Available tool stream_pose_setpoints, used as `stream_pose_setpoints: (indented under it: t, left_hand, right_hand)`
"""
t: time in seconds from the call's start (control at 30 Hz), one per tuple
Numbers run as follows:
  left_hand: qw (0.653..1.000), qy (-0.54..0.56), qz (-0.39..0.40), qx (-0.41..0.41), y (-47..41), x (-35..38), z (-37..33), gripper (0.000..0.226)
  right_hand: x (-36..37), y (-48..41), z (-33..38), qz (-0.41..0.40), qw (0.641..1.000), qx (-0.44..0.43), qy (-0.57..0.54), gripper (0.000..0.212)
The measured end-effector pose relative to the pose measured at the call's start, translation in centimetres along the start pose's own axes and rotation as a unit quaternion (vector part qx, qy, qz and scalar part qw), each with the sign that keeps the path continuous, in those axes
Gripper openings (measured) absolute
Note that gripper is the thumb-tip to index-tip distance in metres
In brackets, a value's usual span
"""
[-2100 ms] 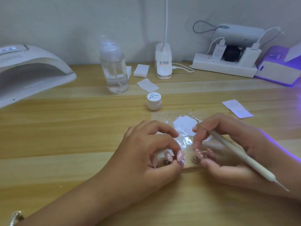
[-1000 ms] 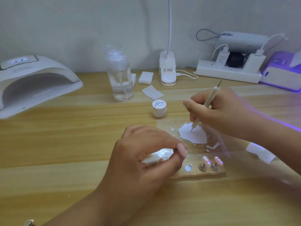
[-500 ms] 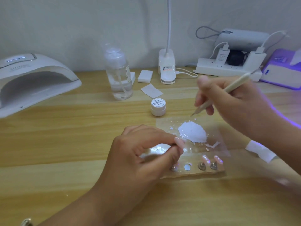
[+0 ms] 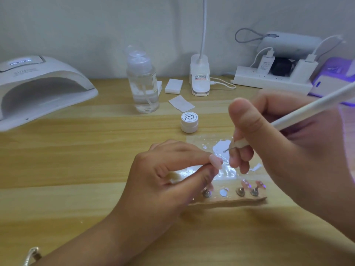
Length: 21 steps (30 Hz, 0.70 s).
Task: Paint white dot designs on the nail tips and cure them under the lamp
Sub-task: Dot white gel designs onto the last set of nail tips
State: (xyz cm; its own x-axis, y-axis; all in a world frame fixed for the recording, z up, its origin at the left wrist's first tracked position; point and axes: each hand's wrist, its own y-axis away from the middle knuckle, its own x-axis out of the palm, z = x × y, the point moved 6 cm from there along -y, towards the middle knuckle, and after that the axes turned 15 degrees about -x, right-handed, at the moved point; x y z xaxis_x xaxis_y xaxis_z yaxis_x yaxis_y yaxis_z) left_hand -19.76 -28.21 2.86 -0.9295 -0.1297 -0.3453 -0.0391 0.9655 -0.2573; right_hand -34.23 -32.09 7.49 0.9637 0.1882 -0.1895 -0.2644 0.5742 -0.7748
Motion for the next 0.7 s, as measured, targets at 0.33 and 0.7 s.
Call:
stream_pose_setpoints:
  t: [0.33,0.7]
  left_hand:
    - [0.999,-0.03,0.0,0.023,0.01,0.16,-0.27,0.01]
    - [0.998,-0.054,0.002,0.041,0.14,0.2,-0.26,0.01]
  right_hand:
    - [0.79,0.28,-0.38,0.023,1.0,0.011,0.009,0.04]
    - [1.02,0.39,-0.45,0.031,0.999,0.016,0.008,0.037]
